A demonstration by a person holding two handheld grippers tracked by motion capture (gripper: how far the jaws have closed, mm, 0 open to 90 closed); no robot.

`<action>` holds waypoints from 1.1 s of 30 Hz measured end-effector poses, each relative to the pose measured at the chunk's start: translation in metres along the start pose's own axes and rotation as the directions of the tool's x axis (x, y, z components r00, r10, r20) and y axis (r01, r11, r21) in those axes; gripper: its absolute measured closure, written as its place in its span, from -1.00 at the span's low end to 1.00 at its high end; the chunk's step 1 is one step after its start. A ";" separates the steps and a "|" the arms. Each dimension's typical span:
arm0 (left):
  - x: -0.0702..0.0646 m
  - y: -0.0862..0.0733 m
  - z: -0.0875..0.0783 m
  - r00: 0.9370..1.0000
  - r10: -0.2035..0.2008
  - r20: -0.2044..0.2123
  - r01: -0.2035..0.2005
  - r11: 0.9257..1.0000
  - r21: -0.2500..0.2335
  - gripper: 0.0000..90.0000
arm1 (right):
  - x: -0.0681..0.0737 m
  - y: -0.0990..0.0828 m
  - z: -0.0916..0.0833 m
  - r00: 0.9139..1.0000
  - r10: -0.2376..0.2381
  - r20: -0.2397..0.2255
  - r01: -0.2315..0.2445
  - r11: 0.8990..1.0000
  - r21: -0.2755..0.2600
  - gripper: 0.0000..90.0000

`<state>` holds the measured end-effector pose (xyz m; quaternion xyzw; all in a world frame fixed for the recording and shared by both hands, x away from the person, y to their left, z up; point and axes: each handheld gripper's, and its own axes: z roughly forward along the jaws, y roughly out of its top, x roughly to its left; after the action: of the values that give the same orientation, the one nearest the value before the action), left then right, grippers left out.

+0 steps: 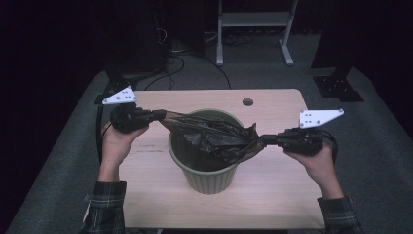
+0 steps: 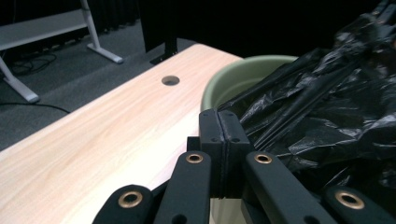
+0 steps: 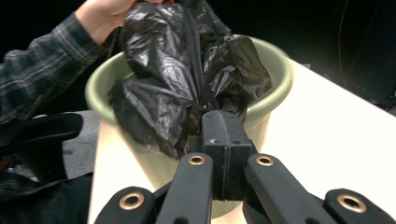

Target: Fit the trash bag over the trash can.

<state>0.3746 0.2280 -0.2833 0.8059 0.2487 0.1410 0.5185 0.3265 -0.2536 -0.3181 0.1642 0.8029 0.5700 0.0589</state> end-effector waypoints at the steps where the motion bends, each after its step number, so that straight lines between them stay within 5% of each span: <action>1: -0.001 -0.001 0.000 1.000 0.000 -0.002 0.000 1.000 -0.003 1.00 | 0.005 -0.002 -0.001 1.000 0.000 0.000 0.000 1.000 0.006 1.00; 4: -0.003 -0.003 0.001 1.000 0.001 -0.002 -0.001 1.000 0.000 0.99 | 0.011 -0.002 -0.002 1.000 -0.006 -0.012 0.006 1.000 0.007 0.97; 11: -0.002 -0.002 0.000 1.000 0.000 0.001 0.000 1.000 -0.002 1.00 | 0.008 0.020 -0.009 1.000 -0.013 0.016 0.014 0.998 -0.066 0.57; 18: -0.005 -0.001 0.001 1.000 0.006 0.007 -0.006 1.000 0.001 0.99 | 0.003 0.037 0.010 1.000 0.017 0.023 -0.016 0.999 -0.043 0.31; 20: -0.005 -0.001 0.001 1.000 0.006 0.011 -0.006 1.000 0.000 0.99 | 0.000 0.038 0.020 0.999 0.027 0.045 -0.026 1.000 -0.017 0.39; 24: -0.004 -0.002 -0.002 1.000 0.005 0.004 -0.005 1.000 -0.003 0.99 | -0.006 0.038 0.034 0.996 0.014 0.088 -0.017 0.999 0.032 1.00; 33: 0.006 -0.010 -0.018 0.998 -0.029 -0.048 0.029 0.999 -0.015 1.00 | -0.005 0.043 0.026 0.992 -0.005 0.128 0.002 1.000 0.021 1.00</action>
<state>0.3679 0.2487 -0.2850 0.7949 0.2717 0.1544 0.5201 0.3469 -0.2193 -0.2873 0.1996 0.8036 0.5499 0.1098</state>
